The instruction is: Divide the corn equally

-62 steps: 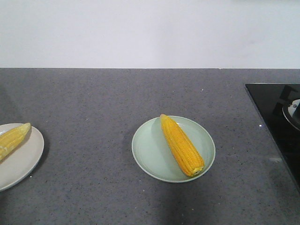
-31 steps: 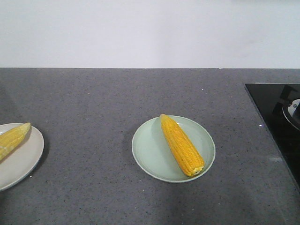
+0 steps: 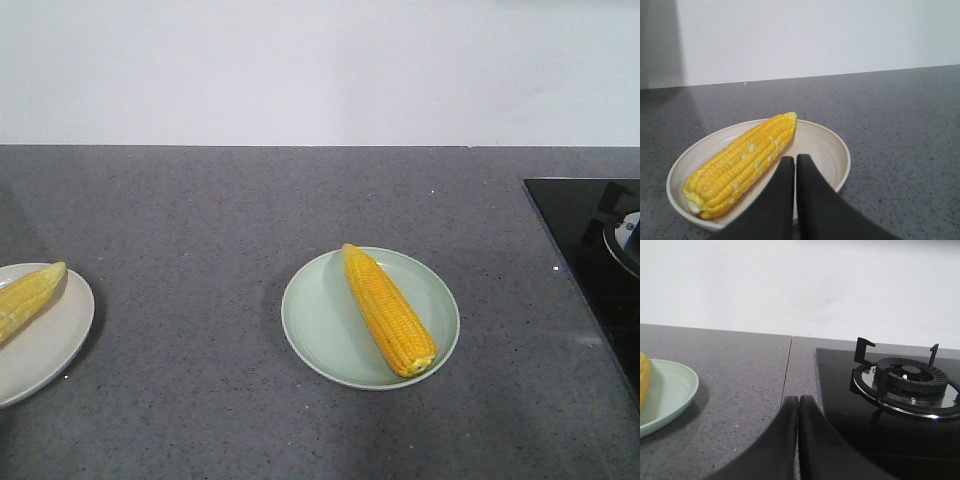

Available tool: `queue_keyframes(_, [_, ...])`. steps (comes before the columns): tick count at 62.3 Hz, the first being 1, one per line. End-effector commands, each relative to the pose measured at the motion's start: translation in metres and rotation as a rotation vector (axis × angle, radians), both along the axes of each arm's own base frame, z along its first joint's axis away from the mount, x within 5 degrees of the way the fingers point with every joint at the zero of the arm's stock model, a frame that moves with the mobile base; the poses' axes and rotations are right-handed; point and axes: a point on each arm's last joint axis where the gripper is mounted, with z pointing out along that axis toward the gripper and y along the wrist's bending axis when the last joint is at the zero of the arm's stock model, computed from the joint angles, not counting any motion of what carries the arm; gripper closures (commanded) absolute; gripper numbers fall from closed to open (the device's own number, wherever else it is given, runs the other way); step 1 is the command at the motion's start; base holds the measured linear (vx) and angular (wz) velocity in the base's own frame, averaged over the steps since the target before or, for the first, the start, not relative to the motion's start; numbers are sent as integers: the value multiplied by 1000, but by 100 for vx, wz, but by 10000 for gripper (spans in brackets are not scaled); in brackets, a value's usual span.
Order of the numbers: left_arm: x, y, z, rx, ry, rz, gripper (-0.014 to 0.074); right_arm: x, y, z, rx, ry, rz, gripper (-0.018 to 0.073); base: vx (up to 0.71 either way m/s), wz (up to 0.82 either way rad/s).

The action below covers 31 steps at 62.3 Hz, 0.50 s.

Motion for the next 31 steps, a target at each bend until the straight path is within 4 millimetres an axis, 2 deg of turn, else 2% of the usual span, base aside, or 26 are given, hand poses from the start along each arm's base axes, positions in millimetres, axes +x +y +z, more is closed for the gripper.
queue_keyframes(1, [-1,1,6,-13,-84,7,603,0,-1,4,-9,-84,-11,564,0,0])
queue_keyframes(31, [-1,1,6,-13,-84,7,603,0,1,4,-1,-84,19,564,0,0])
